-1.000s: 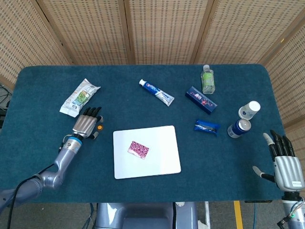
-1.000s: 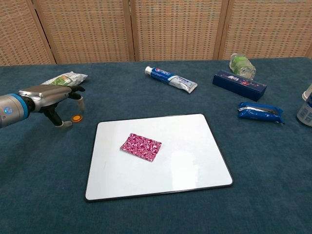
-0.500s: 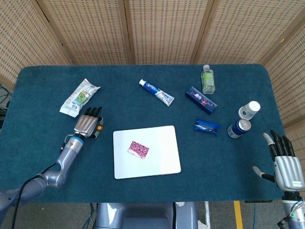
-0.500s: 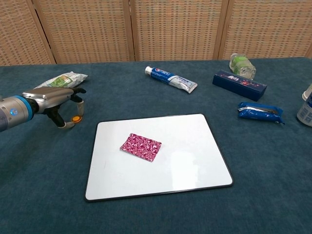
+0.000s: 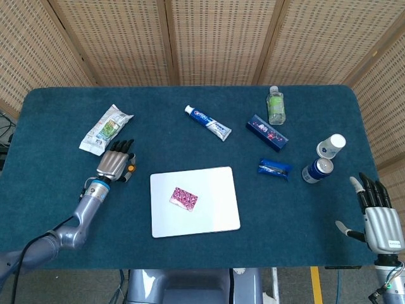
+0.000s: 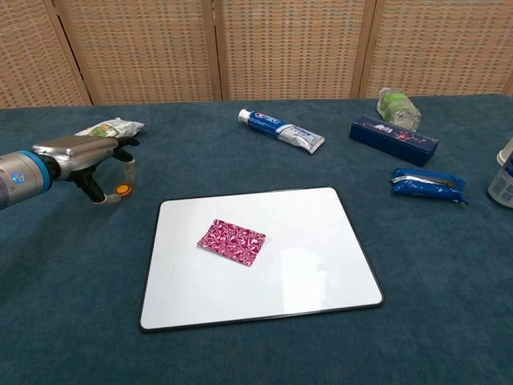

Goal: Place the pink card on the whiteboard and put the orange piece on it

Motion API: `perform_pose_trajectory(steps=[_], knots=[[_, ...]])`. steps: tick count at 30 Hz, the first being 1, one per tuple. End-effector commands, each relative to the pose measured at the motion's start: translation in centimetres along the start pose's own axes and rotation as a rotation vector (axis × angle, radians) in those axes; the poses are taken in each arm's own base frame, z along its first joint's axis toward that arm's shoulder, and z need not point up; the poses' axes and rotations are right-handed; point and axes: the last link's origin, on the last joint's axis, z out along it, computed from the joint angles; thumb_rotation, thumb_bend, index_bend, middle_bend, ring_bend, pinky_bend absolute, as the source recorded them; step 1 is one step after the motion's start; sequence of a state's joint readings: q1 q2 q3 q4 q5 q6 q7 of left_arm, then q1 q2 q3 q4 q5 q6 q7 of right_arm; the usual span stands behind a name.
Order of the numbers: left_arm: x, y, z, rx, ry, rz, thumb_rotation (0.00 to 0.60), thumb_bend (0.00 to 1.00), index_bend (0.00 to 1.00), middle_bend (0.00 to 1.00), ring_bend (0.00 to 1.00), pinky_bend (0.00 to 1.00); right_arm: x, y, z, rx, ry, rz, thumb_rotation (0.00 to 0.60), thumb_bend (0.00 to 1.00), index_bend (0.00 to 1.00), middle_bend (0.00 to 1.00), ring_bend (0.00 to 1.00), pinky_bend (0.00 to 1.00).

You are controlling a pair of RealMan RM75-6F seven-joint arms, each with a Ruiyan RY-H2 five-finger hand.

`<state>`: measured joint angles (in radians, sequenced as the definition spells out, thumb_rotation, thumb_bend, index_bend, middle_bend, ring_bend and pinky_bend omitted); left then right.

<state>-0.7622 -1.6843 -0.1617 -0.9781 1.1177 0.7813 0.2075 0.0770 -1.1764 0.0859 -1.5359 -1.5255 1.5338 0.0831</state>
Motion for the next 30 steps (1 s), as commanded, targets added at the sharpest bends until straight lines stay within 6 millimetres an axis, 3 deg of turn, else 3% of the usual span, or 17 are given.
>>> perform_pose_trajectory(steps=[1,7,13,21,30], knots=[[1.2,0.3,-0.3,-0.018,0.031,-0.012,0.6,0.37,0.55,0.0,0.0,0.0,0.0,0.0,0.0,0.0,0.0,0.001,0.6,0.0,0.0,0.0,0.0,0.0],[2.8,2.7,-1.5,-0.101,0.067,-0.016,0.6,0.37,0.55,0.0,0.0,0.0,0.0,0.0,0.0,0.001,-0.001,0.001,0.6,0.0,0.0,0.0,0.0,0.0],[3.4,7.9,-3.2,-0.247,0.064,-0.046,0.6,0.37,0.55,0.0,0.0,0.0,0.0,0.0,0.0,0.0,-0.002,0.003,0.6,0.0,0.0,0.0,0.0,0.0],[2.4,13.6,-4.2,-0.358,0.026,-0.034,0.6,0.37,0.55,0.0,0.0,0.0,0.0,0.1,0.1,-0.003,-0.008,0.007,0.6,0.0,0.0,0.0,0.0,0.0],[0.6,15.7,-4.3,-0.363,-0.015,-0.006,0.6,0.37,0.55,0.0,0.0,0.0,0.0,0.1,0.0,-0.001,-0.01,0.013,0.6,0.0,0.0,0.0,0.0,0.0]])
